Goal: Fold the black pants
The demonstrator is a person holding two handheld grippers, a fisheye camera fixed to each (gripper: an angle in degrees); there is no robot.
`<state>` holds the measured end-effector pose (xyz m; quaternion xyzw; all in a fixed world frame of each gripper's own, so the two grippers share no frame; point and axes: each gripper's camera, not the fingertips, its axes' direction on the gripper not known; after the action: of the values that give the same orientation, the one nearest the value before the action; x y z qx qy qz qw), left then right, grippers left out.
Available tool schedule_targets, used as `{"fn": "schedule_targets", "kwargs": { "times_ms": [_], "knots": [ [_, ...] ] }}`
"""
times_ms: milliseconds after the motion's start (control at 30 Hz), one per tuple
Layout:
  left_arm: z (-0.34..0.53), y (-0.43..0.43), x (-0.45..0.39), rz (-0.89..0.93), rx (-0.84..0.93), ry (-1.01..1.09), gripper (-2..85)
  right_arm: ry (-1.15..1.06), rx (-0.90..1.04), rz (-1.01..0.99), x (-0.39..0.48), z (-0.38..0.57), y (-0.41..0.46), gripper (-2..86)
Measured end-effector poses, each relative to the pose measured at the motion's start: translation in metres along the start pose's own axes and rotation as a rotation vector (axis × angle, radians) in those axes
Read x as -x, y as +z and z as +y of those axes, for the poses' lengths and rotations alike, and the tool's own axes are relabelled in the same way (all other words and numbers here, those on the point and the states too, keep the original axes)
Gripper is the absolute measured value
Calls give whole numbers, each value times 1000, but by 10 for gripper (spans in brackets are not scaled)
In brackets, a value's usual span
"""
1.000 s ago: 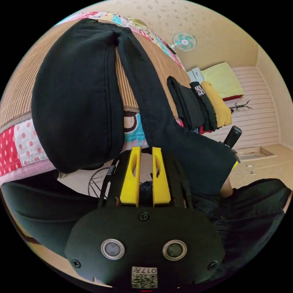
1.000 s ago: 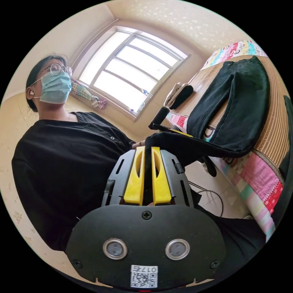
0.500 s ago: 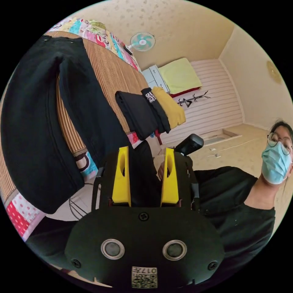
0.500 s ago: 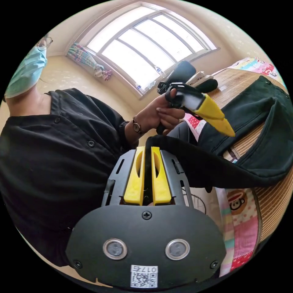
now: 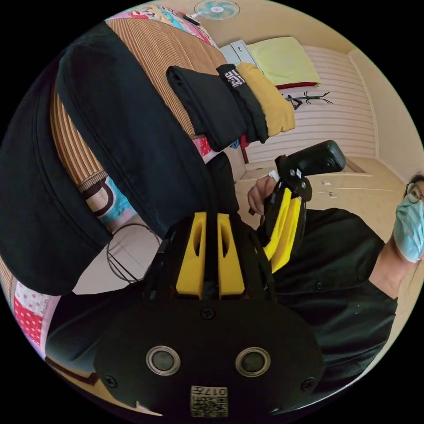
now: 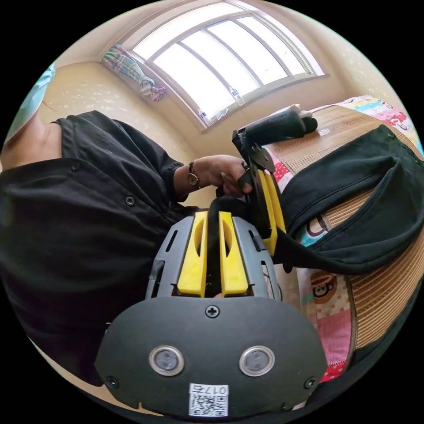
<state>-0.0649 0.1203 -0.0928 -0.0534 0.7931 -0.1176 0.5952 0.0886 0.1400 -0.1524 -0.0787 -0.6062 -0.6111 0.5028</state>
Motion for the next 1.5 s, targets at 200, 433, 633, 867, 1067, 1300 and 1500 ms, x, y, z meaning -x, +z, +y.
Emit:
{"fn": "schedule_targets", "kwargs": {
  "times_ms": [200,433,633,867,1067,1300,1500],
  "knots": [
    [7,-6,14,68,-30,-4,44,230,-411,356,-61,-6,-157,29],
    [6,-11,3,60,-39,23,44,728,-448,462,-271,-48,-230,74],
    [12,-23,-9,92,-107,91,44,1057,-334,452,-445,-44,-194,109],
    [15,-31,-15,212,-195,161,43,1094,-466,334,-512,-24,-160,97],
    [24,-39,-19,232,-246,192,42,1039,-346,461,-531,-61,-137,62],
    [90,-42,-14,8,-348,59,40,736,-357,732,-447,-191,-94,26],
    [137,-41,-27,-446,-326,-87,39,488,-256,733,-405,-312,28,23]
  ]
}}
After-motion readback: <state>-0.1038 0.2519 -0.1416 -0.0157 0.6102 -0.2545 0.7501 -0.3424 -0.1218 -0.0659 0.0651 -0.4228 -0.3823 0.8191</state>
